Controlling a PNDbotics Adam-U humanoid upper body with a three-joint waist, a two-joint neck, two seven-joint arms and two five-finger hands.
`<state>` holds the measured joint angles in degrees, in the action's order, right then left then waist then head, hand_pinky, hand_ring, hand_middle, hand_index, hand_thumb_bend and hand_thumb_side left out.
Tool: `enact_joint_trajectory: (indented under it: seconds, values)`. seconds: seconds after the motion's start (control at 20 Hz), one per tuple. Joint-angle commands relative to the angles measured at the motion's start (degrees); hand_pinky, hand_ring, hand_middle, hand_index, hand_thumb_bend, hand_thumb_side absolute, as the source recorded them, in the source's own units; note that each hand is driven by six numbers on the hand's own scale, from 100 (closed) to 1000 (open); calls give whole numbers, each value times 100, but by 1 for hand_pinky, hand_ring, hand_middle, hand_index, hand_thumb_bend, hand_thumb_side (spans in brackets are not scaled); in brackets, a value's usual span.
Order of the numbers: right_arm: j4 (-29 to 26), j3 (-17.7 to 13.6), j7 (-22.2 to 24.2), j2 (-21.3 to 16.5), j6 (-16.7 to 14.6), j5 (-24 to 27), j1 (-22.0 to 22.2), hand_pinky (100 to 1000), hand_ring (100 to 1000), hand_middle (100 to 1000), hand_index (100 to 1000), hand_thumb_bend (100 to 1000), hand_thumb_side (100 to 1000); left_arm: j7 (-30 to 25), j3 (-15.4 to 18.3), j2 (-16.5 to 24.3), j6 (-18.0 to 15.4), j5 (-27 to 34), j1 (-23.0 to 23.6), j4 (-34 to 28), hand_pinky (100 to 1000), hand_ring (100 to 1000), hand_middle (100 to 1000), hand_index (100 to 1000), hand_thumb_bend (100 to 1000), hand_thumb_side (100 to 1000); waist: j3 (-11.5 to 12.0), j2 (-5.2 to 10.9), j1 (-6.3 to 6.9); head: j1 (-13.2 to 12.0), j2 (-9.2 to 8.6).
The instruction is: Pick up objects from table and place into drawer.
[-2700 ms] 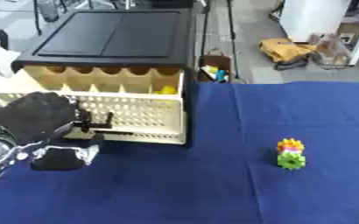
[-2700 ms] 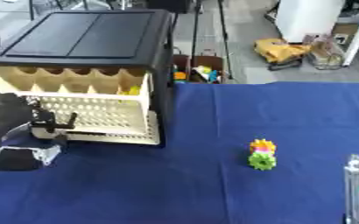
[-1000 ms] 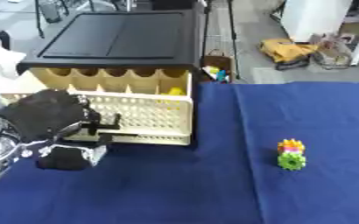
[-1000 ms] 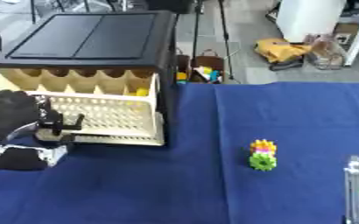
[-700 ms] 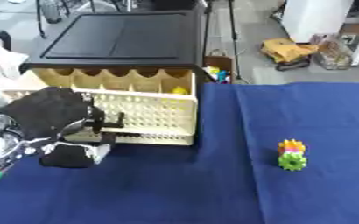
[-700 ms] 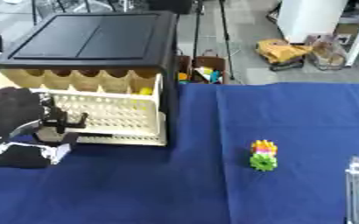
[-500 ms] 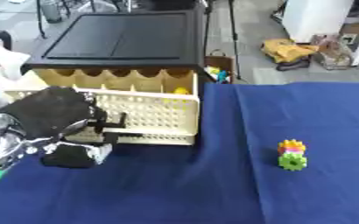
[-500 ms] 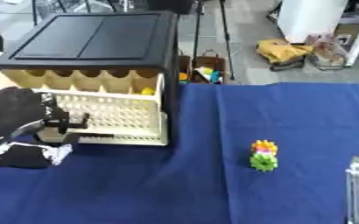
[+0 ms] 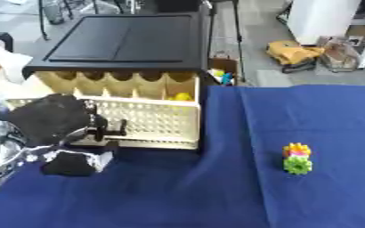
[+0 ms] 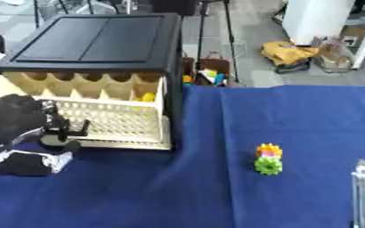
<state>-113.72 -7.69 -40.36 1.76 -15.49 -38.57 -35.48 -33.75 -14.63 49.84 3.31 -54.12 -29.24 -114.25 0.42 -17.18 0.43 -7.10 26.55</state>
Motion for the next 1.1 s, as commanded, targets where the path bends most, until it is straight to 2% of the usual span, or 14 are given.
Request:
enact_joint_trajectory:
  seconds: [0.05,0.25,0.4,0.5,0.6,0.8,1.1]
  values:
    - [-87,12,-24,-10,2,-50,-94,678,521,473,749,100,1000,-36,-47,57,-10,72,75,-35,100,100,100,538,113,828,14,106,-4,-7,-77]
    - [-87,22,-27,3,-3,-62,-100,678,521,473,748,100,1000,-55,-61,48,-32,120,111,-35,100,100,100,565,125,844,28,117,-10,-7,-86]
    - [-87,25,-32,8,-5,-72,-108,677,521,474,748,100,1000,-41,-44,43,-68,255,107,-35,100,100,100,692,149,911,36,125,-16,-8,-83]
    - [-87,28,-32,11,-6,-75,-110,677,521,474,748,100,1000,-22,-21,35,-82,384,98,-35,100,100,118,723,193,944,43,126,-20,-7,-84]
    - [-87,30,-31,11,-4,-76,-113,677,521,474,748,100,1000,-17,-7,33,-87,472,104,-35,100,100,173,757,224,992,46,124,-24,-5,-85]
    - [-87,32,-27,5,3,-73,-112,678,521,473,748,100,1000,13,8,31,-99,552,101,-35,100,100,276,835,253,1000,50,119,-24,-4,-74]
    - [-87,29,-27,0,7,-69,-114,678,520,473,748,100,1000,-16,0,34,-127,641,97,-35,100,100,293,864,270,1000,53,115,-25,-5,-76]
